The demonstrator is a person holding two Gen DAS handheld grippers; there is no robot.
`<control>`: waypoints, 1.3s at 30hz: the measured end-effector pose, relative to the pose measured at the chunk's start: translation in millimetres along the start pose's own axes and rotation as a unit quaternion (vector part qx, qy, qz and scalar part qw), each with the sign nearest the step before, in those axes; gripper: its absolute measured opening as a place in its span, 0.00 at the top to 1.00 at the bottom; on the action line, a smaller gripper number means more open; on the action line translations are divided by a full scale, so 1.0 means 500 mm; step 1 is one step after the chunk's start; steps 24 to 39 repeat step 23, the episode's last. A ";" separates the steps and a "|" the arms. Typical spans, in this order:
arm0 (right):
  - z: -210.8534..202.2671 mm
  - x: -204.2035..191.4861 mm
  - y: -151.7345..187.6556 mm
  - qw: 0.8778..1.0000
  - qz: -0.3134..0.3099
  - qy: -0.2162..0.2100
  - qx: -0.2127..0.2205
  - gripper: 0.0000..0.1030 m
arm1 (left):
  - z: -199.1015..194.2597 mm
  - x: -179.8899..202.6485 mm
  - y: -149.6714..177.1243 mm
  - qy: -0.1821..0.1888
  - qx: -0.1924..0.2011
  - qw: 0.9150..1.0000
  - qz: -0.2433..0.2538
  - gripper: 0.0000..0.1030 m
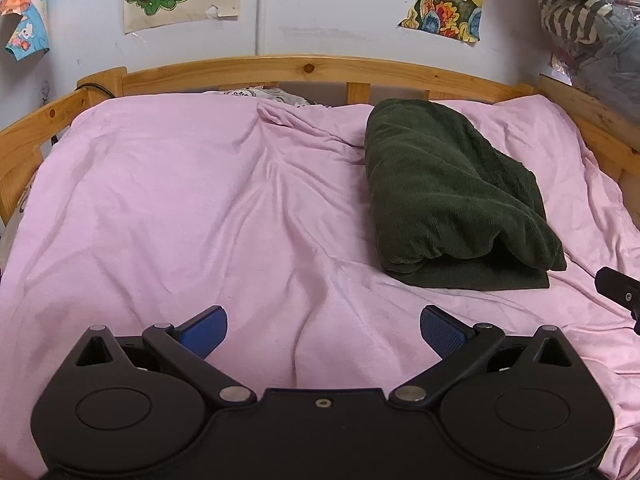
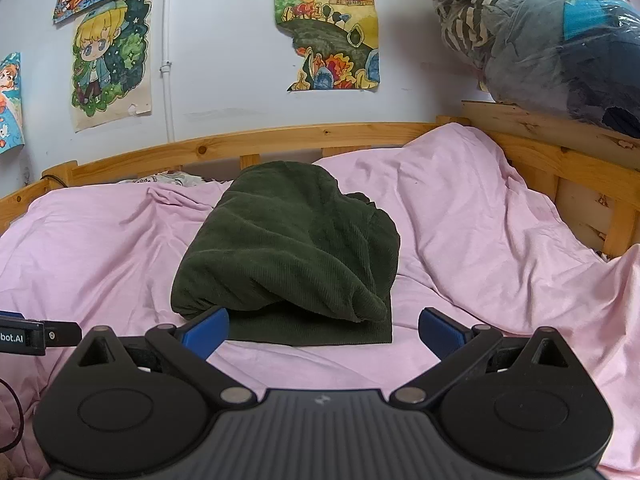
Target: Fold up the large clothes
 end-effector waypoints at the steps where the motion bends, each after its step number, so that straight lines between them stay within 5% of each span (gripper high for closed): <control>1: 0.000 0.000 0.000 1.000 0.000 0.000 0.000 0.00 | 0.000 0.000 0.000 0.000 -0.001 1.000 0.000 0.01; 39: 0.001 0.005 0.000 1.000 0.007 0.002 -0.007 0.00 | 0.009 0.002 0.004 -0.001 -0.010 1.000 0.001 0.01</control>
Point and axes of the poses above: each gripper's, at about its wrist camera, not at the fingertips, and z roughly the way its jaws point, x to its right, y to its underside, the point moved 1 cm from there along z, roughly the way its jaws point, and after that the axes turned 8 degrees about -z, right-handed, at the moved point
